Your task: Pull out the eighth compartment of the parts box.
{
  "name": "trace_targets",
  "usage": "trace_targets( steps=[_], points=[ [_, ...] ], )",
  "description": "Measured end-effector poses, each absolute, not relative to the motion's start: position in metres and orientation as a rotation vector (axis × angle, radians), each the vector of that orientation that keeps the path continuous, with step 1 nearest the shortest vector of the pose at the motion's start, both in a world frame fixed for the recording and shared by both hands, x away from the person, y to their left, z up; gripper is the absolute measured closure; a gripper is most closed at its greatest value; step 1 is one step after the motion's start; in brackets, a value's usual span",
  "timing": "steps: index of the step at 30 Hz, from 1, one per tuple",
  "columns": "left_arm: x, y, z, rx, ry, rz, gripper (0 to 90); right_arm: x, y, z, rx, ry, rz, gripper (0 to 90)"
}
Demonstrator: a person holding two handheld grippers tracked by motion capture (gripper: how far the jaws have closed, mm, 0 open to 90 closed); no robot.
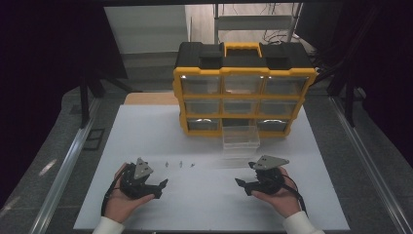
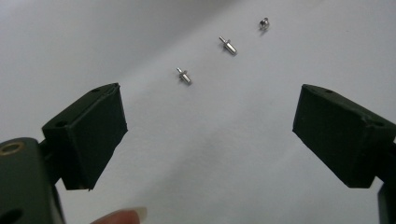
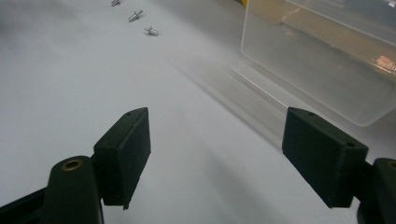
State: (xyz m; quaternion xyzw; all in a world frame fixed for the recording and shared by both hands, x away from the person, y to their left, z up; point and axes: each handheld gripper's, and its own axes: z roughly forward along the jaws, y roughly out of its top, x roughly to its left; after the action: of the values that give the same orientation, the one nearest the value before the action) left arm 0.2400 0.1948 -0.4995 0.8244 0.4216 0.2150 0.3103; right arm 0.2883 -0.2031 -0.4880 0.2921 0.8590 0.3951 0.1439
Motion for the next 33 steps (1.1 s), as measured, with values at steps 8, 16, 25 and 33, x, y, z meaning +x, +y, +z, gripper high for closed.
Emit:
trace_targets(
  steps=[8, 16, 25, 33],
  points=[
    [0.236, 0.194, -0.499, 2.175, 1.123, 0.57, 10.0, 0.29, -0.206, -0.483, 0.845, 2.463, 1.142, 23.6],
    [0.238, 0.187, -0.5, 2.193, 1.088, 0.556, 10.0, 0.288, -0.206, -0.481, 0.838, 2.464, 1.115, 23.7],
    [0.233, 0.193, -0.501, 2.193, 1.106, 0.557, 10.0, 0.291, -0.181, -0.477, 0.766, 2.523, 1.15, 24.1],
    [0.226, 0.198, -0.502, 2.183, 1.139, 0.564, 10.1, 0.3, -0.159, -0.475, 0.752, 2.572, 1.143, 25.2]
  ],
)
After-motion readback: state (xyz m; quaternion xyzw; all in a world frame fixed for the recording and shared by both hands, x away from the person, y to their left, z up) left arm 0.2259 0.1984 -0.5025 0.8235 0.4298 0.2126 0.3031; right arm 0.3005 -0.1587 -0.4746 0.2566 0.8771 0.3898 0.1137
